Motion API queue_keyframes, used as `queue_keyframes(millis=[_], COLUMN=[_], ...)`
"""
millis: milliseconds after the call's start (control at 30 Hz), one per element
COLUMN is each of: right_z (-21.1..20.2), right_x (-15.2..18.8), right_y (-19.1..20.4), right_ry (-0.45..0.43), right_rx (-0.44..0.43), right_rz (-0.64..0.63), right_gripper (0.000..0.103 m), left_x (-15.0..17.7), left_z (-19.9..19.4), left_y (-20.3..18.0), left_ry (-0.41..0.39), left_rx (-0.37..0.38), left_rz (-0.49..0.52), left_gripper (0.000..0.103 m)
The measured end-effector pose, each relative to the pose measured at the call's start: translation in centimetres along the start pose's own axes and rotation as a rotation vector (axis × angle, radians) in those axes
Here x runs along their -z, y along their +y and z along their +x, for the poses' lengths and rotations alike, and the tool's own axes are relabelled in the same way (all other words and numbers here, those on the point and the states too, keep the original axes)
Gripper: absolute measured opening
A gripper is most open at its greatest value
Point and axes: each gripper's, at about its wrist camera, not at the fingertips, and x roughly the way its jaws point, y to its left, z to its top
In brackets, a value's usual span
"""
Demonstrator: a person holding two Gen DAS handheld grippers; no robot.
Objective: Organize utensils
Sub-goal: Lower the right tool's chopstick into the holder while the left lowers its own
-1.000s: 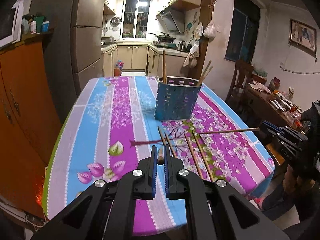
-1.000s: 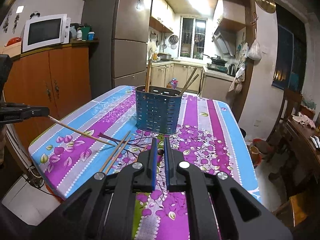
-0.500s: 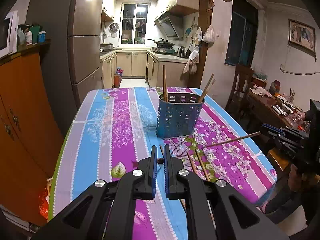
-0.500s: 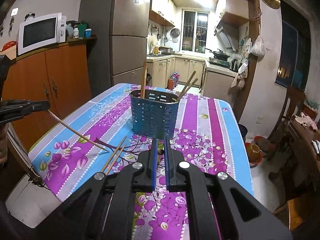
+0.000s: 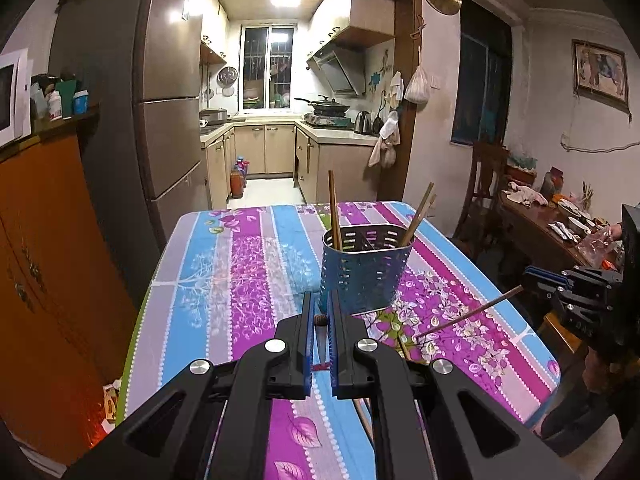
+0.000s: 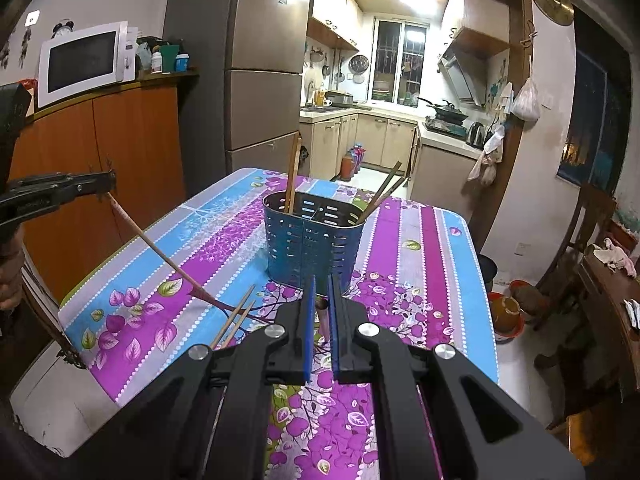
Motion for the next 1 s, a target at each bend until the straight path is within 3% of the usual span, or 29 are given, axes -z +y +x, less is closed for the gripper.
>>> queue_keyframes(millis=[567, 1000], right_z=[0.1, -3.3], right_x=[-3.1, -10.8], right_y=[-0.5, -2.2], right_ry=[-0.002, -0.146], right_rx=[-0.02, -0.04], right_rz=[-0.007, 0.021], right_gripper=[0.005, 0.005], left_x=[-4.1, -12.3], left_z=[1.0, 0.2], left_y=[-0.4, -2.4], left_ry=[-0.038, -0.146], left_rx=[0.016, 0.048], left_rz=[0.018, 0.041], left_gripper=[0.008, 0.008])
